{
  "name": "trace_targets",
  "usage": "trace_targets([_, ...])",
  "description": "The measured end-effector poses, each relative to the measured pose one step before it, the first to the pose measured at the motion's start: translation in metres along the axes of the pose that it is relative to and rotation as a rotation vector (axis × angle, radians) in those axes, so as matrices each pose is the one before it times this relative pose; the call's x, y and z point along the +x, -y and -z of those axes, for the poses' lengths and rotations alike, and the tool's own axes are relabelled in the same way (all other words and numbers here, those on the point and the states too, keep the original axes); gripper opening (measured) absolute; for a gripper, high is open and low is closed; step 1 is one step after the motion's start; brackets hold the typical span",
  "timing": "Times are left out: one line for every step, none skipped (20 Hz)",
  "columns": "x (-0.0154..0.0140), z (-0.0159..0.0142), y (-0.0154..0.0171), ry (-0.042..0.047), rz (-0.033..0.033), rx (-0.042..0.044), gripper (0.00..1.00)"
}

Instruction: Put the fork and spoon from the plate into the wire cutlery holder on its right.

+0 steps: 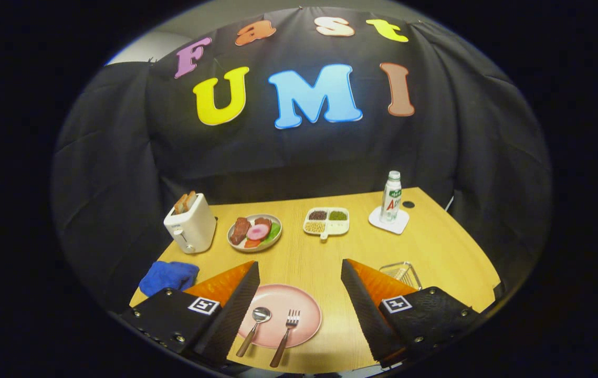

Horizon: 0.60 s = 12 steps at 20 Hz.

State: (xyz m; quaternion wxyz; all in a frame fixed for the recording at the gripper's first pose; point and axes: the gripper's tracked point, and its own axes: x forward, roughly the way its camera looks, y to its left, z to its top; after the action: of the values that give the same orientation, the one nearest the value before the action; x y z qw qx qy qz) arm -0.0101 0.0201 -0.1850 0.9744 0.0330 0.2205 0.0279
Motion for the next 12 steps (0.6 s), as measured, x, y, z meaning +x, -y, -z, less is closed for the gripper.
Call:
trace_targets([0.00563,0.01768,-0.00357,-0.05152,-0.00847,0.00946,0.96])
trace_targets([0.00497,0.01610,-0.00218,-0.05588,-0.00343,0.00609,0.97])
trace_targets([0.00410,0.01981,-0.00157,-0.05599,-0.01079,0.00673,0.94])
trace_targets([0.00325,0.01616,-0.00132,-0.05617,-0.00283,0.00907,0.90])
trace_targets([0.00602,0.01623,-0.00155,-0.05471,-0.00505,0.00709,0.90])
trace_targets([0.00623,0.01436,-0.00280,-0.04632,-0.00597,0.00308,0.87])
trace_targets([0.00632,0.01478,-0.00104,-0.04532,-0.00375,0.00033,0.88])
trace_targets([0.00641,0.01156,-0.00182,-0.04214,-0.00682,0.00184,0.89])
trace_targets([0.00674,0.01290,-0.00077,-0.03785,-0.00226,0.00511,0.85])
trace_targets([0.00518,0.00959,-0.00090,-0.03467,-0.00392,0.00960,0.79])
trace_targets([0.00566,0.00857,0.00004,-0.02908,-0.00284,0.00602,0.79])
trace_targets([0.00482,0.00823,0.00004,-0.02750,0.00320,-0.00057,0.79])
